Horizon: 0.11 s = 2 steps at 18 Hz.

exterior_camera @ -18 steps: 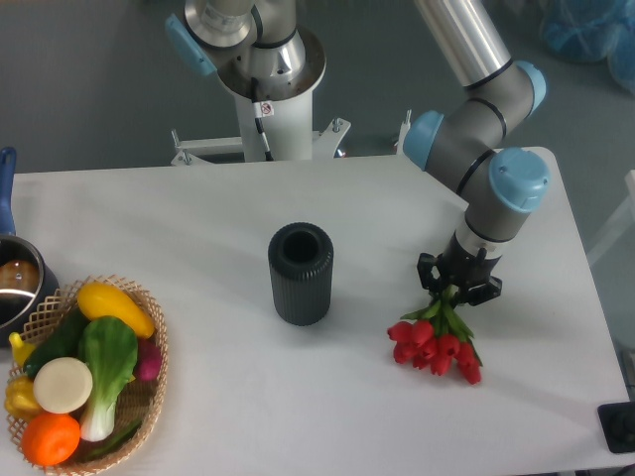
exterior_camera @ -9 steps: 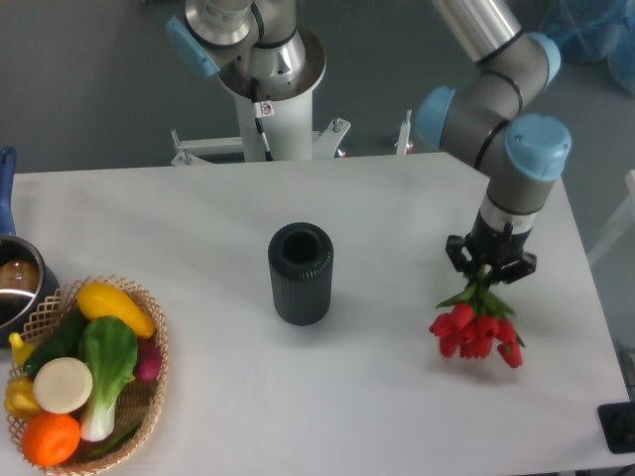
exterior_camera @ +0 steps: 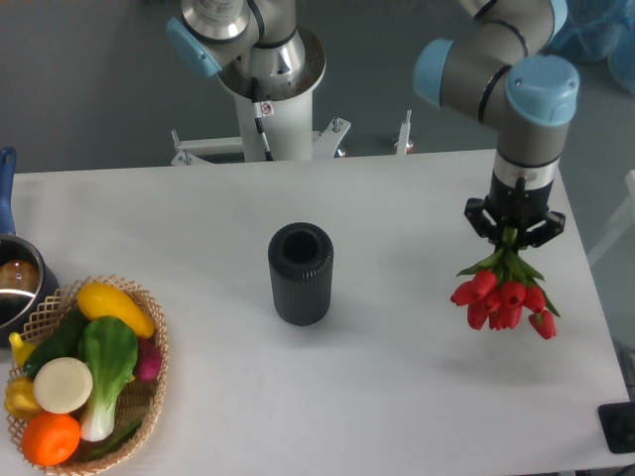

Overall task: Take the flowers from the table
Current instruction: 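Lift the grasped red tulips up off the table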

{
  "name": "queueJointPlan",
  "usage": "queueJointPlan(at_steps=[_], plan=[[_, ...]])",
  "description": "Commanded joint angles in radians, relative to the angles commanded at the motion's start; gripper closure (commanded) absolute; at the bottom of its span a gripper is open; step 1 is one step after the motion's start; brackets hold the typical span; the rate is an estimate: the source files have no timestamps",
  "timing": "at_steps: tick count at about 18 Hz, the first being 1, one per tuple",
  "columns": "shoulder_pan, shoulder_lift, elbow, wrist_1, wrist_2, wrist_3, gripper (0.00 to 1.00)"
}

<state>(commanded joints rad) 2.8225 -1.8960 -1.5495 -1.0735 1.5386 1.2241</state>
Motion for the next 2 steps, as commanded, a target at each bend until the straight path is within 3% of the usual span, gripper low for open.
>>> queueJointPlan(at_steps=[2], plan=[[0.0, 0.008, 0.026, -0.032, 0.009, 0.0, 1.0]])
